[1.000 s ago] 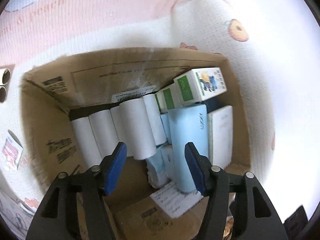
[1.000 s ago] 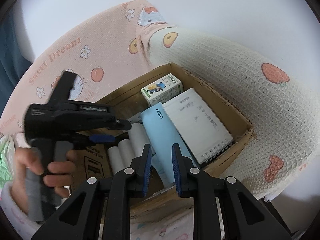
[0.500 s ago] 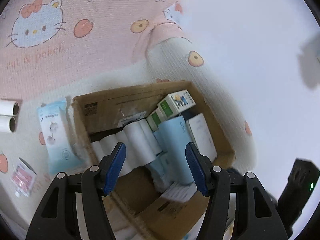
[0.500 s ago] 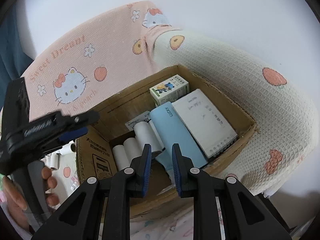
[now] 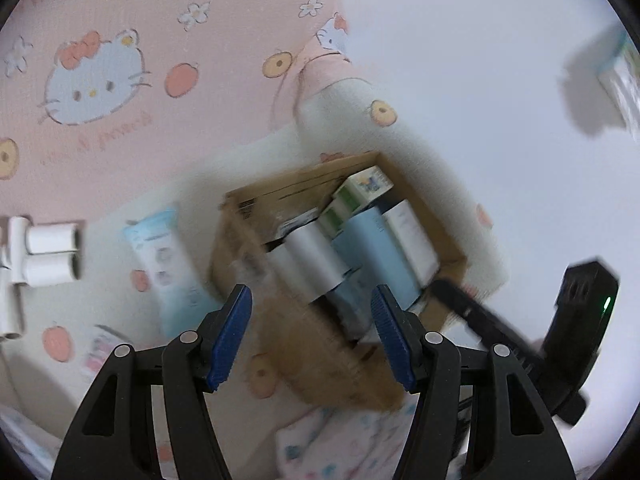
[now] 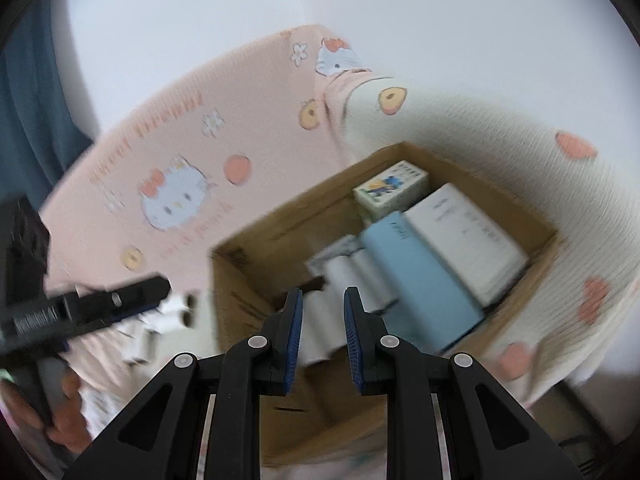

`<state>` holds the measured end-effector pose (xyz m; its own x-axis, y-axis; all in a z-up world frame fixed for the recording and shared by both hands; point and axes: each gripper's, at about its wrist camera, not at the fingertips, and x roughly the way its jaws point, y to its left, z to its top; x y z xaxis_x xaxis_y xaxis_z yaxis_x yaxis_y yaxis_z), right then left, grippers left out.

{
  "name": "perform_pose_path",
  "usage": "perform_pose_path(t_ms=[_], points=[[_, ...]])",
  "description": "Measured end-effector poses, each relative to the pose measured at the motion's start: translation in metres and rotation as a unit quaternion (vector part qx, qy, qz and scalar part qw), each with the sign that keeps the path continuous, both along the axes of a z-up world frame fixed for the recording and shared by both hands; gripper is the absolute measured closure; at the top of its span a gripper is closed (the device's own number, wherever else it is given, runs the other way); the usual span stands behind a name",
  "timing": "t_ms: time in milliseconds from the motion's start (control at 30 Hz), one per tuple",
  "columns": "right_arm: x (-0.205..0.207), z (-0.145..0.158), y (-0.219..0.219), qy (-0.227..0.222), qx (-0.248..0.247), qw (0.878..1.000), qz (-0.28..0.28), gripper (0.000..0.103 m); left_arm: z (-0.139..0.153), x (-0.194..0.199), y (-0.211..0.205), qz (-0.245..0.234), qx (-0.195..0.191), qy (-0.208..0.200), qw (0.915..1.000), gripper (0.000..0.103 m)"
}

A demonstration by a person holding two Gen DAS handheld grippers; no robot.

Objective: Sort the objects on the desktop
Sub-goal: 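Withdraw the open right gripper from the box back toward the tubes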

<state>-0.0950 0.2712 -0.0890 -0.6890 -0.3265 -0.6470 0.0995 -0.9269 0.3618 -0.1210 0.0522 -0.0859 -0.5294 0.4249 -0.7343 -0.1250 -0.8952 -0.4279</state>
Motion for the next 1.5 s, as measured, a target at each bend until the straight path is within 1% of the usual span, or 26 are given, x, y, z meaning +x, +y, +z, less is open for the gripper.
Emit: perform_pose_path(t_ms=[33, 100, 200, 333, 400, 467, 567, 600, 633, 700, 800, 867, 933, 967, 1000, 1033, 1100, 1133, 1167, 1200, 1233, 1300, 1367, 1400, 1433, 1500], points=[[0.001, -0.001, -0.003, -0.001, 0.000, 1.000, -0.003, 0.085, -0.003, 0.007, -0.005, 0.003, -0.017, -0.001, 0.9998, 0.037], [0.007, -0.002, -0.014, 0.002, 0.024, 1.000, -0.007, 0.085, -0.010, 0.018, -0.017, 0.010, -0.034, -0.006, 0.9994, 0.037], [0.014, -0.004, -0.032, 0.008, 0.056, 0.998, 0.001, 0.085, -0.018, 0.033, -0.034, 0.010, -0.035, -0.007, 0.9993, 0.037], [0.028, -0.008, -0.052, 0.009, 0.064, 0.998, 0.021, 0.085, -0.020, 0.050, -0.051, 0.018, -0.042, 0.006, 0.9989, 0.037], [0.038, -0.011, -0.058, 0.009, 0.064, 0.998, 0.025, 0.085, -0.025, 0.054, -0.059, 0.021, -0.040, 0.003, 0.9990, 0.037], [0.045, -0.015, -0.064, -0.001, 0.070, 0.997, 0.038, 0.085, -0.033, 0.058, -0.068, 0.026, -0.039, -0.003, 0.9989, 0.037], [0.059, -0.021, -0.078, 0.003, 0.122, 0.991, 0.052, 0.085, -0.050, 0.065, -0.081, 0.035, -0.034, -0.004, 0.9988, 0.037], [0.065, -0.024, -0.086, 0.004, 0.148, 0.987, 0.057, 0.085, -0.056, 0.068, -0.085, 0.039, -0.034, -0.002, 0.9986, 0.037], [0.068, -0.025, -0.090, 0.004, 0.162, 0.985, 0.060, 0.085, -0.065, 0.070, -0.090, 0.043, -0.033, -0.004, 0.9985, 0.037], [0.077, -0.028, -0.100, 0.006, 0.184, 0.981, 0.059, 0.085, -0.085, 0.072, -0.100, 0.051, -0.019, -0.023, 0.9982, 0.037], [0.082, -0.030, -0.111, 0.000, 0.176, 0.982, 0.062, 0.085, -0.109, 0.073, -0.115, 0.077, 0.002, -0.041, 0.9962, 0.037], [0.083, -0.030, -0.119, -0.001, 0.181, 0.981, 0.068, 0.085, -0.120, 0.076, -0.127, 0.098, 0.019, -0.038, 0.9943, 0.037], [0.083, -0.031, -0.130, 0.004, 0.198, 0.977, 0.081, 0.085, -0.130, 0.080, -0.139, 0.122, 0.034, -0.030, 0.9915, 0.037], [0.083, -0.031, -0.134, 0.008, 0.206, 0.975, 0.085, 0.085, -0.134, 0.081, -0.143, 0.127, 0.038, -0.025, 0.9908, 0.037], [0.083, -0.031, -0.140, 0.013, 0.212, 0.973, 0.093, 0.085, -0.141, 0.083, -0.148, 0.128, 0.040, -0.021, 0.9907, 0.037], [0.083, -0.031, -0.144, 0.017, 0.211, 0.972, 0.101, 0.085, -0.146, 0.083, -0.150, 0.129, 0.032, -0.021, 0.9909, 0.037], [0.083, -0.033, -0.152, 0.029, 0.197, 0.972, 0.124, 0.085, -0.155, 0.086, -0.152, 0.136, -0.002, -0.024, 0.9905, 0.037], [0.082, -0.034, -0.156, 0.033, 0.191, 0.972, 0.134, 0.085, -0.159, 0.086, -0.154, 0.143, -0.007, -0.032, 0.9892, 0.037], [0.082, -0.036, -0.160, 0.035, 0.188, 0.971, 0.143, 0.085, -0.159, 0.085, -0.155, 0.145, 0.002, -0.034, 0.9889, 0.037], [0.081, -0.040, -0.168, 0.036, 0.187, 0.969, 0.156, 0.085, -0.158, 0.084, -0.158, 0.146, 0.019, -0.025, 0.9888, 0.037], [0.080, -0.044, -0.174, 0.038, 0.187, 0.968, 0.165, 0.085, -0.157, 0.084, -0.160, 0.150, 0.025, -0.019, 0.9882, 0.037], [0.076, -0.055, -0.190, 0.035, 0.191, 0.962, 0.190, 0.085, -0.157, 0.082, -0.165, 0.169, 0.020, -0.010, 0.9853, 0.037], [0.070, -0.066, -0.205, 0.029, 0.196, 0.958, 0.209, 0.082, -0.164, 0.078, -0.170, 0.186, 0.015, -0.028, 0.9820, 0.037], [0.066, -0.073, -0.216, 0.027, 0.199, 0.955, 0.220, 0.079, -0.168, 0.077, -0.174, 0.195, 0.022, -0.039, 0.9799, 0.037], [0.062, -0.078, -0.222, 0.026, 0.198, 0.953, 0.228, 0.075, -0.172, 0.076, -0.180, 0.204, 0.035, -0.050, 0.9771, 0.037], [0.054, -0.084, -0.237, 0.031, 0.187, 0.951, 0.244, 0.072, -0.175, 0.077, -0.191, 0.220, 0.060, -0.056, 0.9719, 0.037]])
